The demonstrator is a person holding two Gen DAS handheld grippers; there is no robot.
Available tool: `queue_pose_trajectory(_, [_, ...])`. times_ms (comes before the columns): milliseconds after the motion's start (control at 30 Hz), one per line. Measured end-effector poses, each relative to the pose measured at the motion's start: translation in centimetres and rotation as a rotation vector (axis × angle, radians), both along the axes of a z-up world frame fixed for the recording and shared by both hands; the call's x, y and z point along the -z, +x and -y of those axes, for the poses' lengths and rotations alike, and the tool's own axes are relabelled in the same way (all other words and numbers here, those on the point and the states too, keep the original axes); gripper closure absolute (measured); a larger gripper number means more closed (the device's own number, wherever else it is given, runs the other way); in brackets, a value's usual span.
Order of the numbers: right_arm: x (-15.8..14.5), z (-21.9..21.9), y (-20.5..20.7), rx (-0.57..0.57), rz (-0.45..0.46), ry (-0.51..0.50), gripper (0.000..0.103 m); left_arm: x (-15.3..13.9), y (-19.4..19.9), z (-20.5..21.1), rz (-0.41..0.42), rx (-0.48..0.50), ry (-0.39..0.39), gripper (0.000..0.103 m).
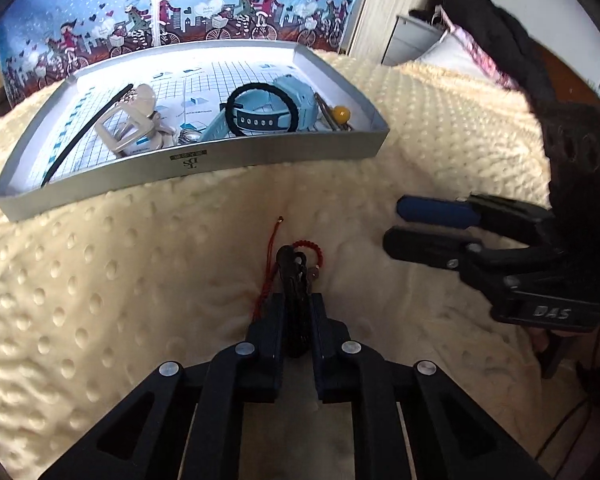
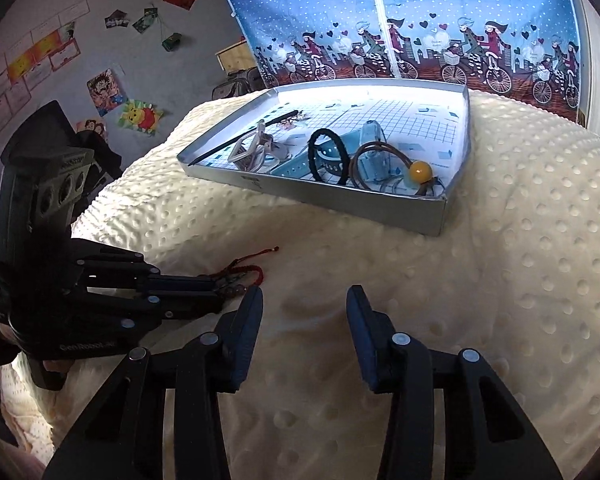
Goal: Organize jewelry
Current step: 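Grasp the black beaded chain with the left tool and lift, then grasp the red string bracelet with the right tool while the left tool holds the chain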
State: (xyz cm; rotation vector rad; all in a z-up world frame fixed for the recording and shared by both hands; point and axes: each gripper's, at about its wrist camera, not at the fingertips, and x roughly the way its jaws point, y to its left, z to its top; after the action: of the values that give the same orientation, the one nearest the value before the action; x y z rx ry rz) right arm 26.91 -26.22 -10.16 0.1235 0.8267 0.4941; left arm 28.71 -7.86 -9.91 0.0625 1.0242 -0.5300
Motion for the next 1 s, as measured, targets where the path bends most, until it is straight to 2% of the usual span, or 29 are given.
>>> queue_pose_trajectory(200, [0.0, -0.4, -0.5, -0.011, -0.008, -0.009, 0.064, 0.0, -2.0, -3.2, 0.011, -0.067, -0.152, 0.092])
queue_pose_trajectory(367, [-0.5, -1.5, -1.1, -0.017, 0.021, -0.075, 0.064, 0.2, -3.1, -5.3, 0.039, -0.154, -0.228, 0.092])
queue_pose_trajectory(600, [-1.5, -4.1, -0.1, -0.024, 0.031, -0.145, 0.064, 0.4, -3.5, -7.8, 0.079, -0.29, -0.217, 0.092])
queue_pose_trajectory(700, [-1.2, -5.6, 1.1, -0.032, -0.011, -0.201, 0.064, 0.7, -3.4, -7.9, 0.082, -0.3, -0.213, 0.092])
queue_pose_trajectory(800, [-0.2, -6.4, 2.2, -0.04, -0.063, -0.221, 0.071, 0.9, -3.3, -8.3, 0.078, -0.313, -0.224, 0.092])
queue_pose_trajectory(1000, [0.8, -6.6, 3.4, -0.025, -0.156, -0.205, 0.071, 1.4, -3.3, -8.6, 0.063, -0.324, -0.247, 0.092])
